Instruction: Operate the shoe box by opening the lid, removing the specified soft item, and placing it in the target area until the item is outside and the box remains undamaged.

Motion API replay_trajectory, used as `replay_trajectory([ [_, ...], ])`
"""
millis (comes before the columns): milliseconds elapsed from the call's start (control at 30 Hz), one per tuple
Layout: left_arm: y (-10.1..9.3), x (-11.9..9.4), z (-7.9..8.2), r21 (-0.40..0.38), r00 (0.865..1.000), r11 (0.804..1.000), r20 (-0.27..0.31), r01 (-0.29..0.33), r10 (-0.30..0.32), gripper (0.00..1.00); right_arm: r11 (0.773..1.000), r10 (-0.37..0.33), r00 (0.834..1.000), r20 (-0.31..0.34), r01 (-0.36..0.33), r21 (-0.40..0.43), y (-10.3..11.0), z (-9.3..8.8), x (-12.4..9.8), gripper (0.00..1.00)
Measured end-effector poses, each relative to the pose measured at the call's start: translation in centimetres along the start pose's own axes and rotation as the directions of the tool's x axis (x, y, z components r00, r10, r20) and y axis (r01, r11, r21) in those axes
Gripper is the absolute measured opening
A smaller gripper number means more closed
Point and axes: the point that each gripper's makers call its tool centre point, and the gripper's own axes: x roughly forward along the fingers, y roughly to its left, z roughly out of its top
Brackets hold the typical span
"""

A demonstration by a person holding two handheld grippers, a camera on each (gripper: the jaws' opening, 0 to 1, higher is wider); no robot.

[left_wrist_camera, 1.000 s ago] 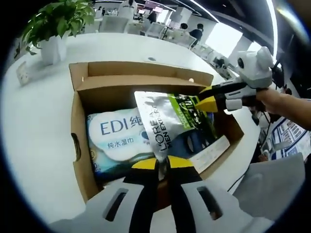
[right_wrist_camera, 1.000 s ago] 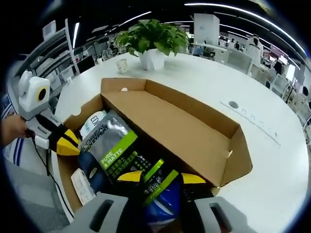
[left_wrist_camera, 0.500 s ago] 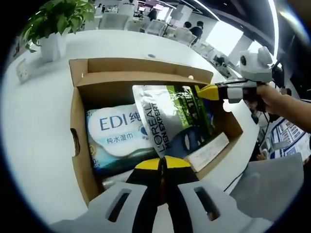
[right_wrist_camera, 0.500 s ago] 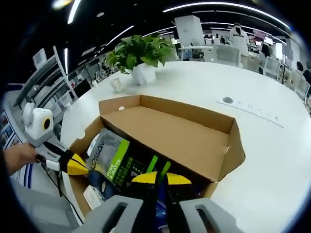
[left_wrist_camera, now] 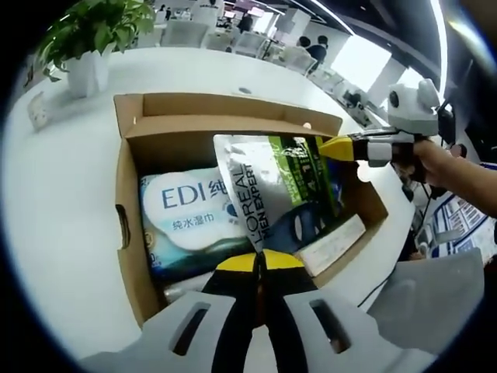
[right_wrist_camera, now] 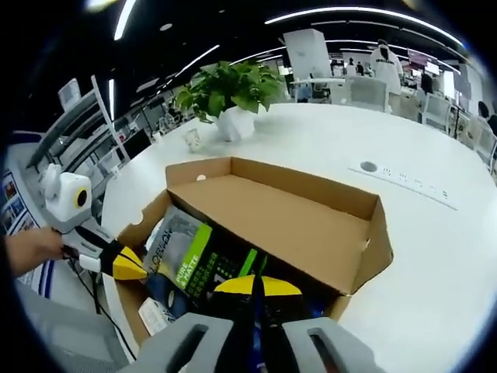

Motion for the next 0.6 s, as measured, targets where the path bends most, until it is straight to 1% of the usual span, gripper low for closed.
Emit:
replay_trajectory([
  [267, -0.2, -0.6, 0.7, 0.008, 1.000, 1.000, 0.017, 0.001, -0.001, 0.00, 1.000, 0.000, 0.999, 0.034, 0.001, -0.009, 0.2, 1.1, -0.5, 0.00],
  [600, -1.0, -1.5, 1.7, 0.030, 0.999, 1.000, 0.036, 0.003, -0.004, 0.00, 1.000, -0.006, 0.998, 0.068, 0.007, -0.016, 0.4, 2.3, -1.7, 0.00],
])
